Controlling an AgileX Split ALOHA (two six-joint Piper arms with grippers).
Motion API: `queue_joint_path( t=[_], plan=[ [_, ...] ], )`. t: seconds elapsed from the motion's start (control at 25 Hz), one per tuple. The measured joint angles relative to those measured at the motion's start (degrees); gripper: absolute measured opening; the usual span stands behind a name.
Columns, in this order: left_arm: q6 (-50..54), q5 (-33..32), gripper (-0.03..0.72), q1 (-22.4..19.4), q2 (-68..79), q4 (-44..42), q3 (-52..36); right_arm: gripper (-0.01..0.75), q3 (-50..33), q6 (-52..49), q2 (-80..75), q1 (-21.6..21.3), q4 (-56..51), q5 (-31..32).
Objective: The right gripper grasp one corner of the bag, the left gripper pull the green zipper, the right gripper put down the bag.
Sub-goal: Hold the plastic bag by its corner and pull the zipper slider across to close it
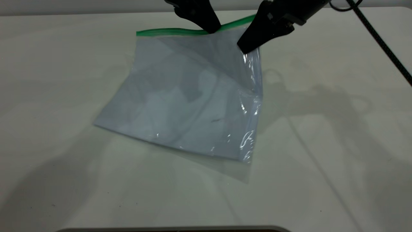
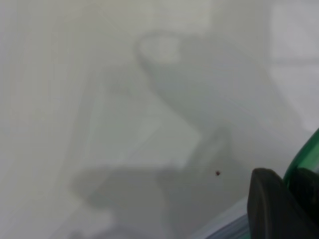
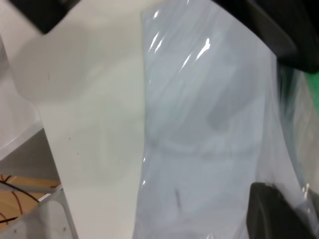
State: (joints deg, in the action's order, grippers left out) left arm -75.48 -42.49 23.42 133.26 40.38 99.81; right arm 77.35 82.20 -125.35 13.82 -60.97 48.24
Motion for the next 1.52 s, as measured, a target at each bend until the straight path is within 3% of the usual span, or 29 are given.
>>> queue_joint_path(
  t=[0.56,1.28,1.52],
  plan=[
    [0.00,0.98,0.101,-3.21,4.18,1.16,0.41,0.035,0.00,0.55,0.44,-0.86,-1.74,-0.83],
    [0.22,4.36,0.116,-12.79,5.16,-3.42,0.31,0.035,-0.06,3.36,1.07,-3.18,-8.83,-0.74],
    [0.22,1.25,0.135,-12.46,5.16,2.31,1.00,0.035,-0.06,3.97,1.07,-3.18,-9.72,-0.74]
  ],
)
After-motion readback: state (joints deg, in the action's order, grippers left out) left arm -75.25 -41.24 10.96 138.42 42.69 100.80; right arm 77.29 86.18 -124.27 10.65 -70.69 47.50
